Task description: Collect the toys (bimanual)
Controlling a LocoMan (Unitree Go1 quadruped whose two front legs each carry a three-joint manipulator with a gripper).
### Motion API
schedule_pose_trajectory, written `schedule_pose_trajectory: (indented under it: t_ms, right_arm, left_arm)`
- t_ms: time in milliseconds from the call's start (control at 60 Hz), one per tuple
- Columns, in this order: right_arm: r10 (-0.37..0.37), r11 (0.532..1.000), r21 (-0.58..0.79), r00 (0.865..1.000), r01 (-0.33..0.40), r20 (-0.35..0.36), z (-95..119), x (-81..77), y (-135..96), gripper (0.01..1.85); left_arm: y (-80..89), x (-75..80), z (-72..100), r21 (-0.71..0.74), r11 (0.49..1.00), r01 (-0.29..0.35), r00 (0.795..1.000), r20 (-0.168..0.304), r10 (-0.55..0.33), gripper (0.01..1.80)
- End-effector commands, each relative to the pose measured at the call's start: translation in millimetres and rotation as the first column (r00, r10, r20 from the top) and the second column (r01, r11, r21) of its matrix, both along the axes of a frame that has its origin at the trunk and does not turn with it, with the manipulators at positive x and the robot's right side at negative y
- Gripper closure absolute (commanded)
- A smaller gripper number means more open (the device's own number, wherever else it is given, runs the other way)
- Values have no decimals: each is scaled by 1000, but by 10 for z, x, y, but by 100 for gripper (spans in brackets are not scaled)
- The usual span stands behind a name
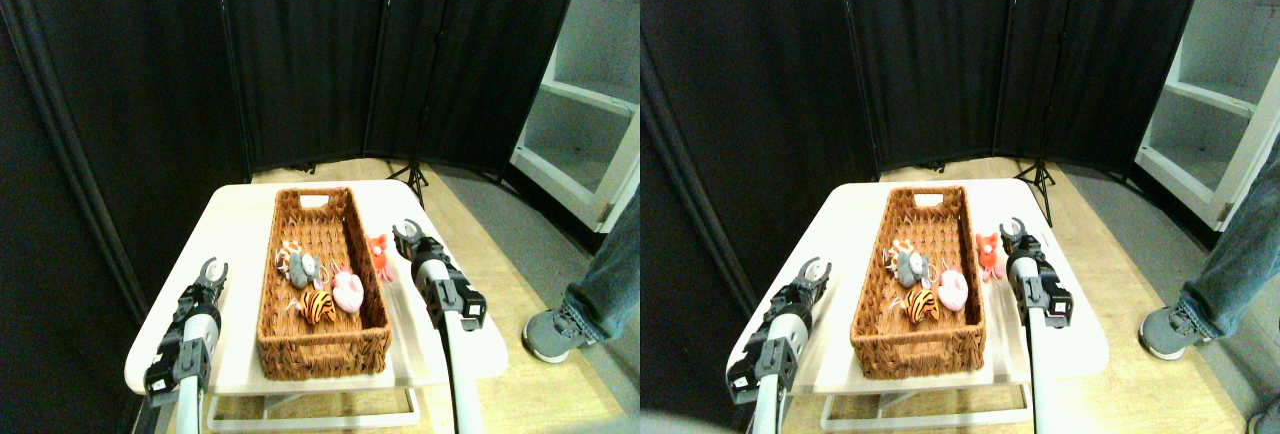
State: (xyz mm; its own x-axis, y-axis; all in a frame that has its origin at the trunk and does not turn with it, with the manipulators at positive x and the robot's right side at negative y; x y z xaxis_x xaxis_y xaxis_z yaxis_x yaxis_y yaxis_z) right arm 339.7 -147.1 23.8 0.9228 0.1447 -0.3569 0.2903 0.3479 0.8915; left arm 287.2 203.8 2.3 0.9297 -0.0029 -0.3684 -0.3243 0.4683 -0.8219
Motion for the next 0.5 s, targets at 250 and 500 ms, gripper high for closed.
schedule_pose_trajectory:
  t_ms: [250, 500]
  right_arm:
    - [82, 991, -97, 993, -91, -88, -265, 156, 123, 121]
    - [126, 991, -31, 981, -132, -145, -369, 191, 235, 128]
  left_arm:
    - [-42, 67, 41, -7, 1000, -3, 999, 53, 4, 172]
    - [-62, 57, 80, 38, 999, 22, 998, 51, -24, 171]
